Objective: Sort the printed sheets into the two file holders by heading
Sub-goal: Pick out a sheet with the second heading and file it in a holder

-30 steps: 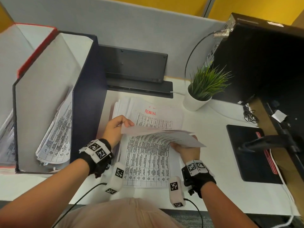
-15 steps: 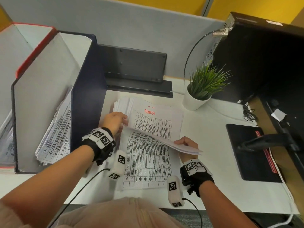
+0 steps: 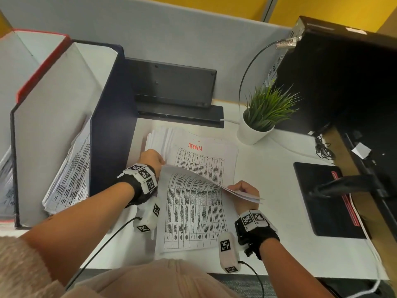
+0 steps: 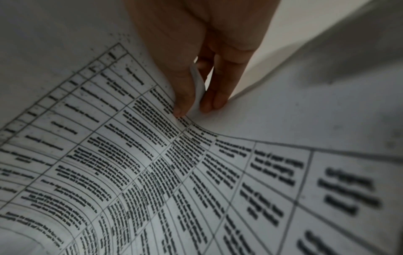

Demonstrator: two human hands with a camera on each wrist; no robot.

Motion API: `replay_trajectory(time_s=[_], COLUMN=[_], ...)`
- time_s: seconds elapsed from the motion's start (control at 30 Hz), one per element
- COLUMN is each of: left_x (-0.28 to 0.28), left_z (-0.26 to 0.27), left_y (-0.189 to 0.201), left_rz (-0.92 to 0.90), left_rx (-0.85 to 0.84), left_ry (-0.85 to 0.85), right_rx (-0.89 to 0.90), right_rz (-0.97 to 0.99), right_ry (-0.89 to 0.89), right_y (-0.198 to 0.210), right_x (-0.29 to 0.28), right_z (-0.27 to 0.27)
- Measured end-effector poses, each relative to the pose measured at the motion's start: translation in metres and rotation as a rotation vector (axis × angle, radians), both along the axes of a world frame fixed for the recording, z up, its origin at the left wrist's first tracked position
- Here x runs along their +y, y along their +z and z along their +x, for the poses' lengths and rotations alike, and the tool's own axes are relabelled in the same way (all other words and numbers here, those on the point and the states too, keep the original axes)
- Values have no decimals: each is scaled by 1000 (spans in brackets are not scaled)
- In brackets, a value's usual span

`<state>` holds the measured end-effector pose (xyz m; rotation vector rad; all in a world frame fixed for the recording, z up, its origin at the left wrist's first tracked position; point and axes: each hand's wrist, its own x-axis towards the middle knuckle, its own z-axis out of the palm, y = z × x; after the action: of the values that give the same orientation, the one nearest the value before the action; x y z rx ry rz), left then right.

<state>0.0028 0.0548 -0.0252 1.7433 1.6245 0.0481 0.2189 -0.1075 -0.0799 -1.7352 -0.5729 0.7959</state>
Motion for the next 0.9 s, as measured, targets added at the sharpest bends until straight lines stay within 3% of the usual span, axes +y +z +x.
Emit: replay_trajectory(time_s=[0.17, 0.3, 0.4, 0.7, 0.9], left_x=[-2, -16, -28, -40, -37], left_z=[-2, -5, -5, -10, -11], left_y=[2, 5, 14, 15, 17], left_rz=[-33, 118, 202, -34, -159], left_rx=[-15, -282, -474, -906, -958], left_ry=[-13, 111, 135, 250, 260], right_rx=[-60, -197, -166, -169, -87], right_rz=[-20, -20, -7, -173, -70], right_ry=[19, 50, 0, 29, -36], right_y=[3, 9, 11, 18, 27], right_x=[1, 5, 9, 10, 10], right_z=[0, 0, -2, 4, -3])
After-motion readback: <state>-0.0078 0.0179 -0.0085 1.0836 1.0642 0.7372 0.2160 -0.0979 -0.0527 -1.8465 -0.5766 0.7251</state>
